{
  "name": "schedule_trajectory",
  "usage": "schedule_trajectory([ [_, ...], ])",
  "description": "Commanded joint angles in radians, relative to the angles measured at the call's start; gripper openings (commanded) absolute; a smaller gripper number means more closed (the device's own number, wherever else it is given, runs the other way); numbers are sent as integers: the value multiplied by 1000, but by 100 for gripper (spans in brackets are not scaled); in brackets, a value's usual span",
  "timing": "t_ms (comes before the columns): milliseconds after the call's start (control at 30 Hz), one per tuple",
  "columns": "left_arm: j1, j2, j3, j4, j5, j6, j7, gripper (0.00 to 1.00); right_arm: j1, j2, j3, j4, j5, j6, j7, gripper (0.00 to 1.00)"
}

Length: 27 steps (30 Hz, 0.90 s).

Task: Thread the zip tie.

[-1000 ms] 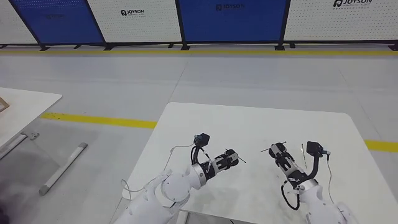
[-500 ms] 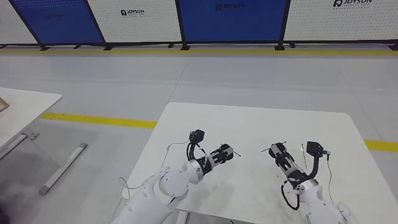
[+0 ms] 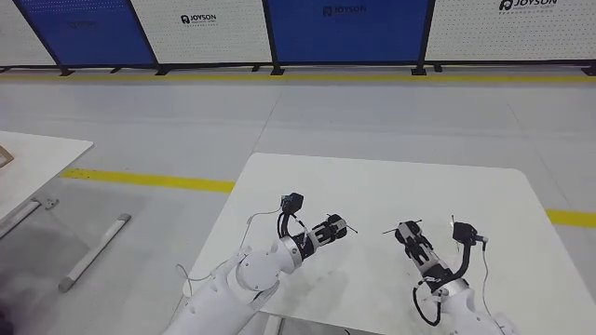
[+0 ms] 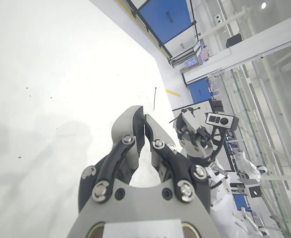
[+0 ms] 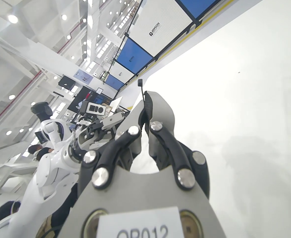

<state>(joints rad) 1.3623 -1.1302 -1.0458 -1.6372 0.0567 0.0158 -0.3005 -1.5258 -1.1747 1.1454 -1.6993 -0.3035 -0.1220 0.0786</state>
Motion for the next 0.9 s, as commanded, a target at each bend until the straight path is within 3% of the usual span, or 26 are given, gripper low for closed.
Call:
schedule_trajectory([
  [0, 0, 0, 0, 0, 0, 0, 0, 0, -2, -6, -20, 3, -9, -6, -32, 0],
  [367, 0, 0, 0, 0, 0, 0, 0, 0, 0, -11, -36, 10, -2, -12, -39, 0],
  [667, 0, 0, 0, 0, 0, 0, 0, 0, -15, -34, -75, 65, 67, -119, -158, 0],
  [733, 0, 0, 0, 0, 0, 0, 0, 0, -13, -39, -92, 72, 45, -113, -180, 0],
  [833, 0, 0, 0, 0, 0, 0, 0, 0, -4, -47, -119, 72, -16, -46, -198, 0],
  [867, 0, 0, 0, 0, 0, 0, 0, 0, -4, -47, -119, 72, -16, -46, -198, 0],
])
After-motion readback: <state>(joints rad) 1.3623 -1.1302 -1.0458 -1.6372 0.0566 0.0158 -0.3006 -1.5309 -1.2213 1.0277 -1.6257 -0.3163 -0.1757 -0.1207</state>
